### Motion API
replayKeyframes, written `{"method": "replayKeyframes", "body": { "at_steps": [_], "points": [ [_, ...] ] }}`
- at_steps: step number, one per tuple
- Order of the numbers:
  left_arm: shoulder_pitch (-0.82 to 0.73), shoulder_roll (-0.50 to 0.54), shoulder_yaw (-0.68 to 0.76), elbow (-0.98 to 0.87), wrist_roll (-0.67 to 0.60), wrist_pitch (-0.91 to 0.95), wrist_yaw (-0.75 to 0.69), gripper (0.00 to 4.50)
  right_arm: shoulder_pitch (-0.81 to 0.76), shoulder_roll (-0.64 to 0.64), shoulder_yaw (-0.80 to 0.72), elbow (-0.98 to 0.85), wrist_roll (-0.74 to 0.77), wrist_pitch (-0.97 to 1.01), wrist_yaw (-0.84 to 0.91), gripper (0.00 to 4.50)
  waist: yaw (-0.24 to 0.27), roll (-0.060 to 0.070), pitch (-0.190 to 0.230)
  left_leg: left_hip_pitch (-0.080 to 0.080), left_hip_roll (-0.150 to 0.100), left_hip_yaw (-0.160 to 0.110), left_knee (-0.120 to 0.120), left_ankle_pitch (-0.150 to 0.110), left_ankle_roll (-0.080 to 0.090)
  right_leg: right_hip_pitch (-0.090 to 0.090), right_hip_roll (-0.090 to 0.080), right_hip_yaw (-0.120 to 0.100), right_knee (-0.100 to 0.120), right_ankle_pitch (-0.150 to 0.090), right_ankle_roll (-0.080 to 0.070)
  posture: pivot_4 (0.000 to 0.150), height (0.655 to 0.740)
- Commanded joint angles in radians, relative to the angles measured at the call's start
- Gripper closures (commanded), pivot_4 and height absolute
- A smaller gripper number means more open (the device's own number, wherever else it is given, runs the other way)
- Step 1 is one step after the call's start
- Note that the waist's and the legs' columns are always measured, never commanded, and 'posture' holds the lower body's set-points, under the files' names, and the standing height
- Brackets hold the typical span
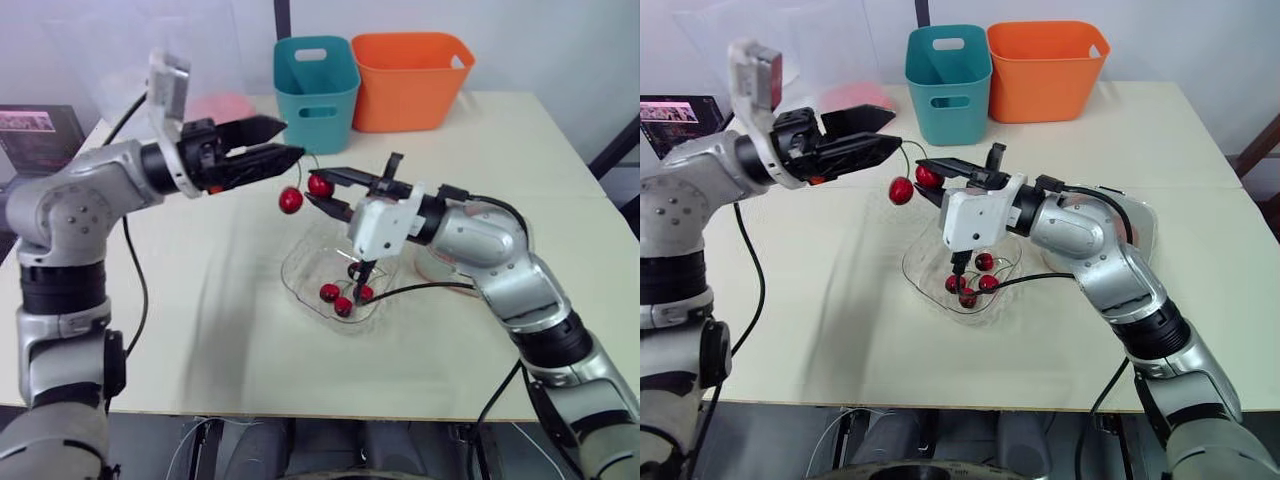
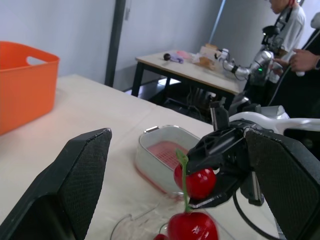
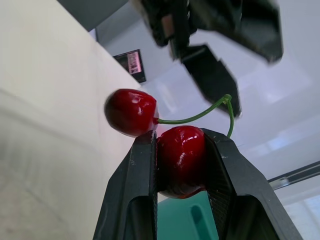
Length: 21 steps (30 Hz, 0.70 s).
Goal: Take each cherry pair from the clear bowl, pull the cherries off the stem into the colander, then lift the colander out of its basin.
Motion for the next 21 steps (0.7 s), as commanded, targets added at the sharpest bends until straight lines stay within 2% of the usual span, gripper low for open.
{"method": "replayKeyframes", "body": {
  "at_steps": [1,5,8,10,18,21],
  "points": [
    [-0.032,-0.001,-0.001,0.017,0.023,-0.021,-0.029,0.0,-0.009,0.025,-0.036,-0.025,-0.022,-0.01,-0.014,3.65,-0.001,0.0,0.0,0.0,0.0,0.0,0.0,0.0,0.0,0.0,0.0,0.0,0.0,0.0,0.0,0.15,0.7394],
    [-0.04,-0.015,-0.003,0.032,0.038,-0.024,-0.046,0.0,0.001,0.046,-0.049,-0.032,-0.034,0.001,-0.012,3.65,0.0,0.0,0.0,0.0,0.0,0.0,0.0,0.0,0.0,0.0,0.0,0.0,0.0,0.0,0.0,0.15,0.7394],
    [-0.047,-0.028,0.004,0.043,0.038,-0.02,-0.054,0.94,0.006,0.058,-0.054,-0.042,-0.036,0.012,-0.008,3.65,0.002,0.0,0.0,0.0,0.0,0.0,0.0,0.0,0.0,0.0,0.0,0.0,0.0,0.0,0.0,0.15,0.7394],
    [-0.048,-0.032,0.012,0.034,0.024,-0.009,-0.057,1.89,0.011,0.063,-0.055,-0.045,-0.039,0.014,-0.005,3.65,0.001,0.0,0.0,0.0,0.0,0.0,0.0,0.0,0.0,0.0,0.0,0.0,0.0,0.0,0.0,0.15,0.7394],
    [-0.05,-0.045,0.026,0.021,0.001,0.004,-0.039,1.89,0.018,0.074,-0.058,-0.042,-0.039,0.018,0.002,3.65,0.0,0.0,0.0,0.0,0.0,0.0,0.001,0.0,0.0,0.0,0.0,0.0,0.0,0.0,0.0,0.15,0.7394],
    [-0.048,-0.058,0.034,0.022,0.0,0.002,-0.025,2.75,0.017,0.077,-0.058,-0.042,-0.036,0.02,0.005,3.65,0.001,0.0,0.0,0.0,0.0,0.0,0.001,0.0,0.0,0.0,0.0,0.0,0.0,0.0,0.0,0.15,0.7394]
  ]
}}
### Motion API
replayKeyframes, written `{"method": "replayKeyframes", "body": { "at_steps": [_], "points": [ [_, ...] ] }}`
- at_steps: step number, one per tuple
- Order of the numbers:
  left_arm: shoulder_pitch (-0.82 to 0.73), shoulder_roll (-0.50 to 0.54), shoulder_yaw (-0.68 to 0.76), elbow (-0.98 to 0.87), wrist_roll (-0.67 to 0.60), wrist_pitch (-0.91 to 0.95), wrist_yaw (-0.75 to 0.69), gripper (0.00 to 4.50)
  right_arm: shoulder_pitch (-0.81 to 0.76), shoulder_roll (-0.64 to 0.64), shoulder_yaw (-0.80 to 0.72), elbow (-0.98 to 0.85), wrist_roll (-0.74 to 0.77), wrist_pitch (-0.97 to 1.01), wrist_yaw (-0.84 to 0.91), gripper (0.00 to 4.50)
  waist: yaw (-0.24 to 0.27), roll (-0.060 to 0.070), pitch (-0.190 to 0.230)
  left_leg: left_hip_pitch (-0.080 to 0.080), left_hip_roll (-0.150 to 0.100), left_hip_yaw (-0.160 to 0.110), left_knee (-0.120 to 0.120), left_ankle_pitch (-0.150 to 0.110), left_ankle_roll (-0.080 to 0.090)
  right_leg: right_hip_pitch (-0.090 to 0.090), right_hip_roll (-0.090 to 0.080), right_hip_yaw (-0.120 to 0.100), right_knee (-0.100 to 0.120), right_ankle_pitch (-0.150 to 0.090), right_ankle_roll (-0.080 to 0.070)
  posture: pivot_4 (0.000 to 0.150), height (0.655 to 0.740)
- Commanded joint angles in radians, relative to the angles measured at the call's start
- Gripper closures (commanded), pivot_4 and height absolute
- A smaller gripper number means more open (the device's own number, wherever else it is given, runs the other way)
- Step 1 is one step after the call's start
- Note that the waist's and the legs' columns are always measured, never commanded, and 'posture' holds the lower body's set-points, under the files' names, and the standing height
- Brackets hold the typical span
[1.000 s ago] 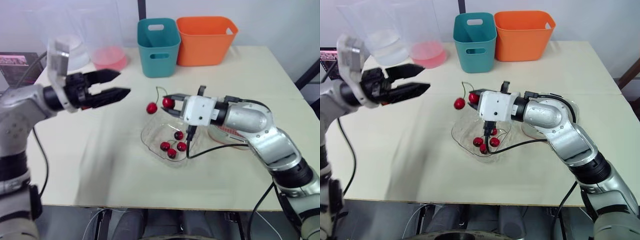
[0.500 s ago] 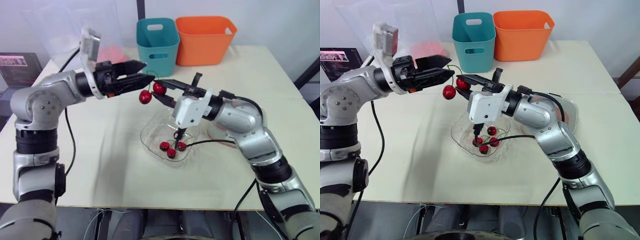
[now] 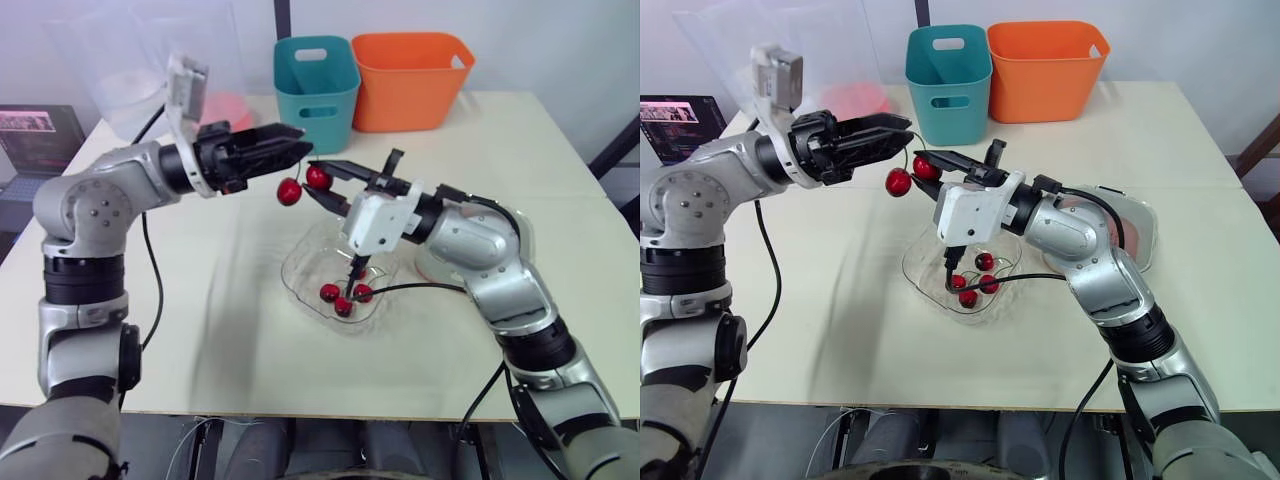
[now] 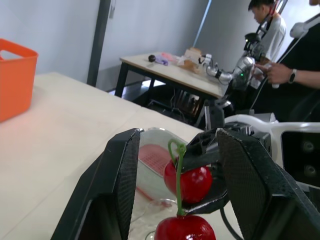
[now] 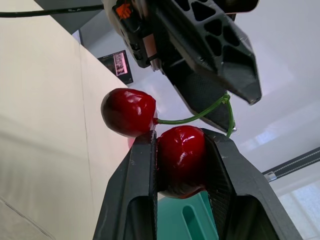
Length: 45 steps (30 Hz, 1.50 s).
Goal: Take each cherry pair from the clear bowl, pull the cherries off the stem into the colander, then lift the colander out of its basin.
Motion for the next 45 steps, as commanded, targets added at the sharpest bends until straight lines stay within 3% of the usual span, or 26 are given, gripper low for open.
{"method": "replayKeyframes", "body": {
  "at_steps": [1,3,10,12,15,17,18,20,25,30,35,45],
  "points": [
    [-0.026,-0.008,0.03,-0.031,-0.014,-0.006,0.011,3.3,-0.01,0.011,-0.03,-0.037,0.004,0.001,0.003,3.65,0.001,0.0,0.0,0.0,0.0,0.0,0.0,0.0,0.0,0.0,0.0,0.0,0.0,0.0,0.0,0.15,0.7394],
    [-0.023,-0.009,0.026,-0.036,-0.011,-0.004,0.009,4.36,-0.01,0.014,-0.031,-0.038,0.004,0.002,0.005,3.65,0.001,0.0,0.0,0.0,0.0,0.0,0.0,0.0,0.0,0.0,0.0,0.0,0.0,0.0,0.0,0.15,0.7394],
    [-0.023,-0.007,0.016,-0.025,0.011,-0.012,0.01,4.44,-0.01,0.018,-0.037,-0.047,0.012,0.018,0.011,3.65,0.001,0.0,0.0,0.0,0.0,0.0,0.0,0.0,0.0,0.0,0.0,0.0,0.0,0.0,0.0,0.15,0.7394],
    [-0.025,-0.003,0.015,-0.017,0.021,-0.023,-0.001,4.5,-0.004,0.018,-0.046,-0.053,0.032,0.031,0.019,2.56,0.001,0.0,0.0,0.0,0.0,0.0,0.0,0.0,0.0,0.0,0.0,0.0,0.0,0.0,0.0,0.15,0.7394],
    [-0.033,0.006,0.011,0.002,0.045,-0.042,-0.024,4.5,0.003,0.011,-0.066,-0.059,0.074,0.058,0.047,1.33,0.001,0.0,0.0,0.0,0.0,0.0,0.0,0.0,0.0,0.0,0.0,0.0,0.0,0.0,0.0,0.15,0.7394],
    [-0.043,0.017,0.006,0.024,0.067,-0.062,-0.051,4.5,0.012,0.008,-0.097,-0.077,0.144,0.078,0.073,0.21,0.001,0.0,0.0,0.0,0.0,0.0,0.0,0.0,0.0,0.0,0.0,0.0,0.0,0.0,0.0,0.15,0.7394],
    [-0.046,0.021,0.005,0.033,0.076,-0.07,-0.062,4.5,0.018,0.013,-0.116,-0.091,0.188,0.098,0.082,0.1,0.002,0.0,0.0,0.0,0.0,0.0,0.0,0.0,0.0,0.0,0.0,0.0,0.0,0.0,0.0,0.15,0.7394],
    [-0.053,0.031,0.0,0.051,0.093,-0.084,-0.092,4.5,0.028,0.034,-0.168,-0.128,0.318,0.234,0.086,0.1,0.002,0.0,0.0,0.0,0.0,0.0,0.0,0.0,0.0,0.0,0.0,0.0,0.0,0.0,0.0,0.15,0.7394],
    [-0.064,0.054,-0.024,0.058,0.124,-0.114,-0.178,4.5,0.019,0.088,-0.342,-0.179,0.819,0.824,0.009,0.1,0.003,0.0,0.0,0.0,0.0,-0.002,0.0,0.0,0.0,0.001,0.0,0.0,0.0,0.0,0.0,0.15,0.7394],
    [-0.07,0.05,-0.035,0.031,0.12,-0.103,-0.202,4.5,-0.031,0.148,-0.435,-0.14,1.099,1.087,-0.12,0.1,0.0,0.0,0.0,0.0,0.0,-0.002,0.0,0.0,0.0,0.001,0.0,0.0,0.0,0.0,0.0,0.15,0.7394],
    [-0.063,0.033,-0.035,-0.02,0.098,-0.075,-0.196,4.5,-0.06,0.19,-0.451,-0.111,1.216,1.155,-0.209,0.1,0.001,0.0,0.0,0.0,0.0,-0.002,0.0,0.0,0.0,0.001,0.0,0.0,0.0,0.0,0.0,0.15,0.7394],
    [-0.053,0.011,-0.031,-0.055,0.085,-0.056,-0.175,4.5,-0.064,0.212,-0.412,-0.085,1.252,1.143,-0.271,0.1,-0.017,0.0,0.0,0.0,0.0,-0.001,0.0,0.0,0.0,0.0,0.0,0.0,0.001,0.0,0.0,0.15,0.7394]
  ]
}}
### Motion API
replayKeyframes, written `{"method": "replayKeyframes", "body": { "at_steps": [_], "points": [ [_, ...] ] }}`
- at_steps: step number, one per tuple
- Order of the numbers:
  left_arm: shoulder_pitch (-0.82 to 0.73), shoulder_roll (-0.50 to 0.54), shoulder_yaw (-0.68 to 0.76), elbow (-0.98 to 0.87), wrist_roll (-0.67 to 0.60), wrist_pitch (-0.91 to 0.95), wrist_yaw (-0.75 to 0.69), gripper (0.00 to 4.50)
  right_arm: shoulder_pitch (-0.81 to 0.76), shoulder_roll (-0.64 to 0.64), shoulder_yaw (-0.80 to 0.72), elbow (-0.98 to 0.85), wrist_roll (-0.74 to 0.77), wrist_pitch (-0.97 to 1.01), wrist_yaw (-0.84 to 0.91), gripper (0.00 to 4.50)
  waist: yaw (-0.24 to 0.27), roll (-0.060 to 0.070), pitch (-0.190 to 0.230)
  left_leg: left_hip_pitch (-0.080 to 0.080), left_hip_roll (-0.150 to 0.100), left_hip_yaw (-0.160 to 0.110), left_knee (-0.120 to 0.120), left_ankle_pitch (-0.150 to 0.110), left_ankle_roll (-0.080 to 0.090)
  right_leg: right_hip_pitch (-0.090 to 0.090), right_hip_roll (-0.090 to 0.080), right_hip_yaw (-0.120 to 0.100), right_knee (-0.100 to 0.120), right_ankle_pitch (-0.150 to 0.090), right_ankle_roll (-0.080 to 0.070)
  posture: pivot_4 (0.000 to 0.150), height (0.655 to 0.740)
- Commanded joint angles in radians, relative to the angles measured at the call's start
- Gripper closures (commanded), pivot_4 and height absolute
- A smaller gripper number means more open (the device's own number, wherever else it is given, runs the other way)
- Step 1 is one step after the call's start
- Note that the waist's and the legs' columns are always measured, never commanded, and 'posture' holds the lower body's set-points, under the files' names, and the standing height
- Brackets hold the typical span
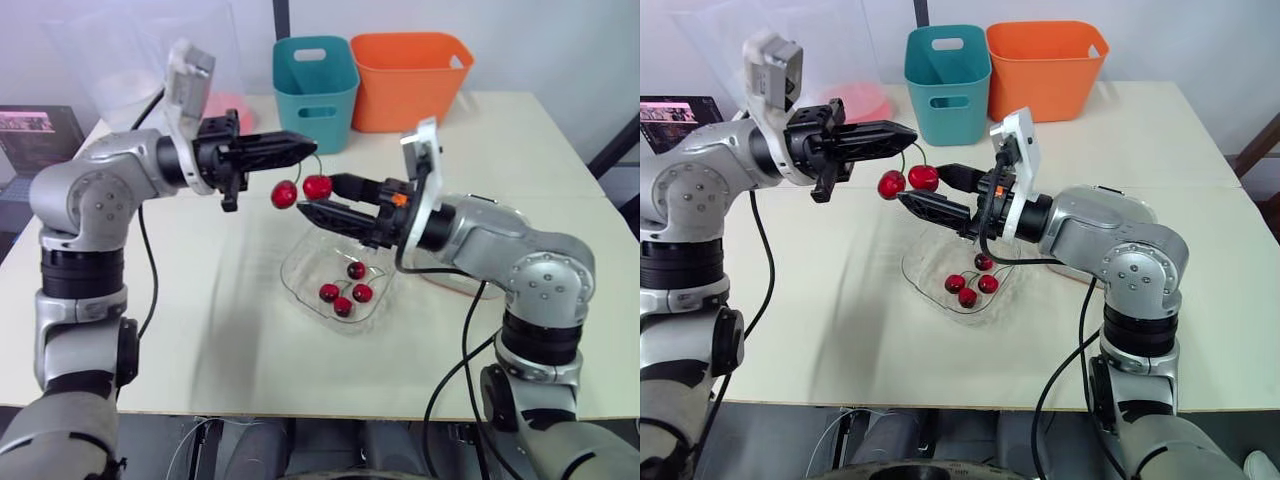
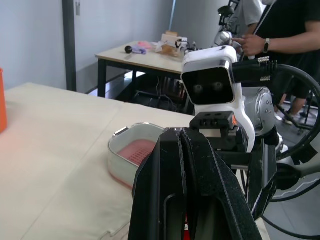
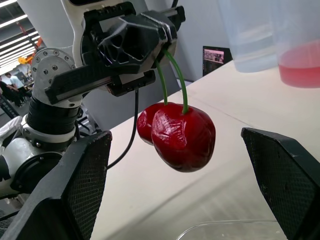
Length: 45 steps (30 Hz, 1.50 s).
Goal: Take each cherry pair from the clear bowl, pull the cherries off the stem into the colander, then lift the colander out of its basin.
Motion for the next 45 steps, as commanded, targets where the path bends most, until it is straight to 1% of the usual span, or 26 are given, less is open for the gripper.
{"method": "replayKeyframes", "body": {
  "at_steps": [1,5,6,7,10,11,12,18,26,35,36,37,38,40,41,45],
  "points": [
    [-0.013,-0.002,0.014,-0.031,-0.021,0.004,0.007,4.5,-0.019,0.014,-0.003,-0.009,0.023,-0.026,-0.019,0.1,-0.006,0.0,0.0,0.0,0.0,0.0,0.0,0.0,0.0,0.0,0.0,0.0,0.0,0.0,0.0,0.15,0.7394],
    [-0.009,-0.006,0.013,-0.032,-0.019,0.006,0.007,4.5,-0.017,0.023,-0.006,-0.007,0.033,-0.032,-0.036,0.1,-0.01,0.0,0.0,0.0,0.0,0.0,0.0,0.0,0.0,-0.001,0.0,0.0,0.002,0.0,0.0,0.15,0.7394],
    [-0.009,-0.007,0.013,-0.032,-0.017,0.005,0.007,4.5,-0.016,0.023,-0.005,-0.007,0.034,-0.034,-0.039,0.33,-0.01,0.0,0.0,0.0,0.0,0.0,0.0,0.0,0.0,-0.001,0.0,0.0,0.002,0.0,0.0,0.15,0.7394],
    [-0.009,-0.009,0.014,-0.03,-0.016,0.005,0.008,4.5,-0.013,0.023,-0.002,-0.009,0.031,-0.037,-0.039,0.6,-0.01,0.0,0.0,0.0,0.0,0.0,0.0,0.0,0.0,-0.002,0.0,0.0,0.003,0.0,0.0,0.15,0.7394],
    [-0.011,-0.013,0.015,-0.027,-0.013,0.003,0.01,4.5,-0.008,0.021,0.007,-0.012,0.031,-0.041,-0.039,1.94,-0.009,0.0,0.0,0.0,0.0,0.0,0.0,0.0,0.0,-0.002,0.0,0.0,0.003,0.0,0.0,0.15,0.7394],
    [-0.012,-0.014,0.015,-0.027,-0.013,0.003,0.011,4.5,-0.007,0.021,0.008,-0.013,0.034,-0.042,-0.039,2.24,-0.008,0.0,0.0,0.0,0.0,0.0,0.0,0.0,0.0,-0.002,0.0,0.0,0.003,0.0,0.0,0.15,0.7394],
    [-0.012,-0.013,0.014,-0.026,-0.012,0.002,0.01,4.5,-0.006,0.02,0.009,-0.013,0.035,-0.043,-0.04,2.67,-0.008,0.0,0.0,0.0,0.0,0.0,0.0,0.0,0.0,-0.002,0.0,0.0,0.003,0.0,0.0,0.15,0.7394],
    [-0.028,-0.01,0.022,-0.005,-0.007,-0.006,0.01,4.5,0.018,-0.006,0.017,-0.025,0.033,-0.037,-0.027,2.67,-0.008,0.0,0.0,0.0,0.0,0.0,0.0,0.0,0.0,-0.002,0.0,0.0,0.003,0.0,0.0,0.15,0.7394],
    [-0.045,-0.003,0.027,0.02,0.001,-0.024,0.0,4.5,0.114,-0.074,0.069,-0.028,-0.025,-0.061,0.029,2.67,-0.009,0.0,0.0,0.0,0.0,0.0,0.0,0.0,0.0,-0.002,0.0,0.0,0.003,0.0,0.0,0.15,0.7394],
    [-0.032,-0.004,0.021,0.013,0.0,-0.026,-0.003,4.5,0.109,-0.063,0.038,-0.035,-0.004,-0.086,0.016,2.67,-0.007,0.0,0.0,0.0,0.0,0.0,0.0,0.0,0.0,-0.001,0.0,0.0,0.003,0.0,0.0,0.15,0.7394],
    [-0.03,-0.004,0.02,0.013,0.001,-0.027,-0.003,4.5,0.107,-0.061,0.033,-0.037,0.0,-0.09,0.014,2.12,-0.007,0.0,0.0,0.0,0.0,0.0,0.0,0.0,0.0,-0.001,0.0,0.0,0.003,0.0,0.0,0.15,0.7394],
    [-0.028,-0.005,0.02,0.012,0.001,-0.027,-0.003,4.5,0.104,-0.06,0.028,-0.04,0.015,-0.09,0.014,1.79,-0.008,0.0,0.0,0.0,0.0,0.0,0.0,0.0,0.0,-0.002,0.0,0.0,0.003,0.0,0.0,0.15,0.7394],
    [-0.026,-0.005,0.019,0.011,0.001,-0.027,-0.003,4.5,0.1,-0.059,0.024,-0.044,0.031,-0.089,0.015,1.32,-0.008,0.0,0.0,0.0,0.0,0.0,0.0,0.0,0.0,-0.002,0.0,0.0,0.003,0.0,0.0,0.15,0.7394],
    [-0.024,-0.007,0.018,0.008,-0.001,-0.025,-0.001,4.5,0.086,-0.052,0.017,-0.048,0.061,-0.086,0.002,0.25,-0.008,0.0,0.0,0.0,0.0,0.0,0.0,0.0,0.0,-0.002,0.0,0.0,0.003,0.0,0.0,0.15,0.7394],
    [-0.022,-0.009,0.017,0.006,-0.002,-0.024,0.0,4.5,0.076,-0.046,0.012,-0.048,0.081,-0.083,-0.008,0.03,-0.008,0.0,0.0,0.0,0.0,0.0,0.0,0.0,0.0,-0.002,0.0,0.0,0.003,0.0,0.0,0.15,0.7394],
    [-0.01,-0.013,0.014,-0.002,-0.005,-0.021,0.001,4.5,0.037,-0.031,0.005,-0.036,0.139,-0.077,-0.056,0.03,-0.008,0.0,0.0,0.0,0.0,0.0,0.0,0.0,0.0,-0.002,0.0,0.0,0.003,0.0,0.0,0.15,0.7394]
  ]
}}
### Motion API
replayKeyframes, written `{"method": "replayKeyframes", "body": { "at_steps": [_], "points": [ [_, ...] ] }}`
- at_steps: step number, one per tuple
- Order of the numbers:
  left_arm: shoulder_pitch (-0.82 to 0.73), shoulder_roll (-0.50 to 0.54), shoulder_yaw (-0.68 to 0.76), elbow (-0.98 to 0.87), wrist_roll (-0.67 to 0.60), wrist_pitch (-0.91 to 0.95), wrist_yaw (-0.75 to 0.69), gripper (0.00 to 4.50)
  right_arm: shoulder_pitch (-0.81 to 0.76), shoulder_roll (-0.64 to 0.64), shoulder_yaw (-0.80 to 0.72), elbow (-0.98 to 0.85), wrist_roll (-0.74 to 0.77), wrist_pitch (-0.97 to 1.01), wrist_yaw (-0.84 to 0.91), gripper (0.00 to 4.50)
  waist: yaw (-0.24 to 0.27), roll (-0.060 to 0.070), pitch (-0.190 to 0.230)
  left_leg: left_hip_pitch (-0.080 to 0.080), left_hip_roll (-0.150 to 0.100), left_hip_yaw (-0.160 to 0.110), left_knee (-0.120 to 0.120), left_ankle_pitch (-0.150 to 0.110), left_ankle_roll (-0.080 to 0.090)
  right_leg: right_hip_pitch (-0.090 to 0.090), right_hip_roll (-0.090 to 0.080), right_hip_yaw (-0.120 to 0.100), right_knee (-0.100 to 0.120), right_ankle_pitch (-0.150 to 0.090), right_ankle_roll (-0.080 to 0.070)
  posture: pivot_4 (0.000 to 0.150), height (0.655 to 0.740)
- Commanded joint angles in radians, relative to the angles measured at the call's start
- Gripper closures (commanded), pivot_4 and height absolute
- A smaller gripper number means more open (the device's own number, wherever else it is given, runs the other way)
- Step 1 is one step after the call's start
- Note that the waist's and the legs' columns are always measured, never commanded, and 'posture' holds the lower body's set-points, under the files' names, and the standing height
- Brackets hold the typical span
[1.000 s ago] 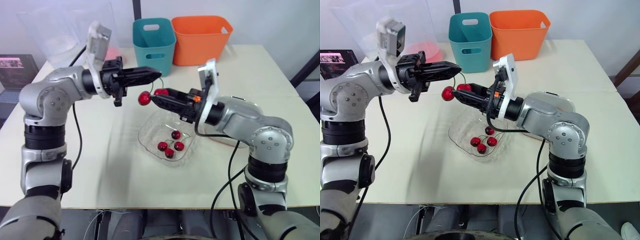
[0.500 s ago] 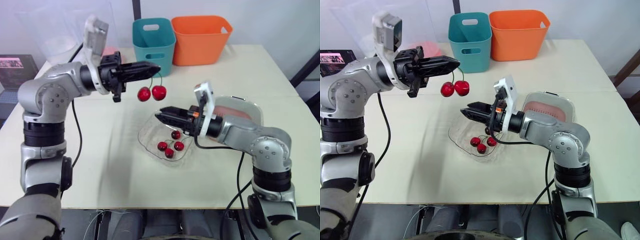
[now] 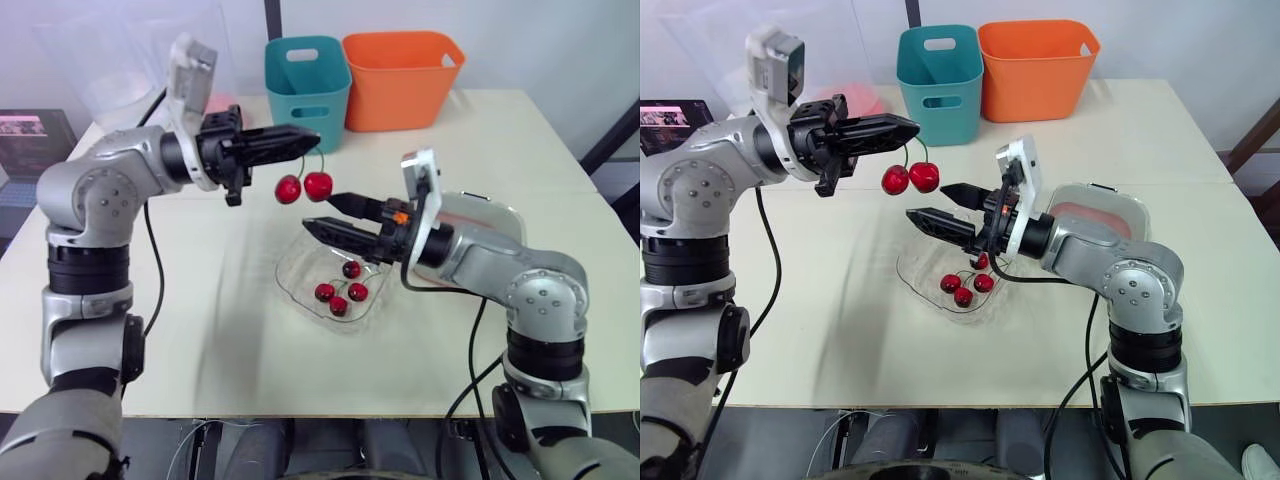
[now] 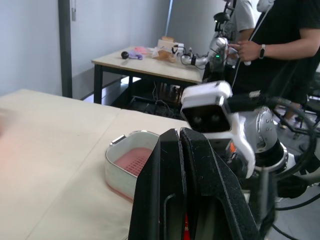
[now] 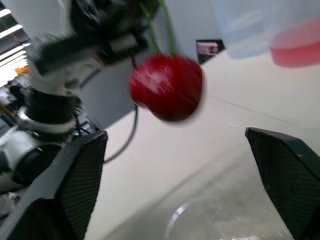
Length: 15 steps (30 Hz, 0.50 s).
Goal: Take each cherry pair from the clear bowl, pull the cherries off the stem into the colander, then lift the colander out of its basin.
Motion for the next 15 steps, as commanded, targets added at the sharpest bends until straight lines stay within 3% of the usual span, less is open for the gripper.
{"method": "replayKeyframes", "body": {
  "at_steps": [1,15],
  "points": [
    [0.005,0.002,0.01,-0.033,-0.011,-0.005,-0.001,4.5,-0.04,0.011,-0.023,-0.029,0.061,-0.009,-0.038,0.03,0.001,0.0,0.0,0.0,0.0,0.0,0.0,0.0,0.0,0.0,0.0,0.0,0.0,0.0,0.0,0.15,0.7394],
    [0.008,-0.015,0.012,-0.05,-0.023,0.007,0.013,4.5,-0.056,0.027,0.014,0.002,0.064,-0.036,-0.077,0.03,0.0,0.0,0.0,0.0,0.0,0.0,0.0,0.0,0.0,0.0,0.0,0.0,0.0,0.0,0.0,0.15,0.7394]
  ]
}}
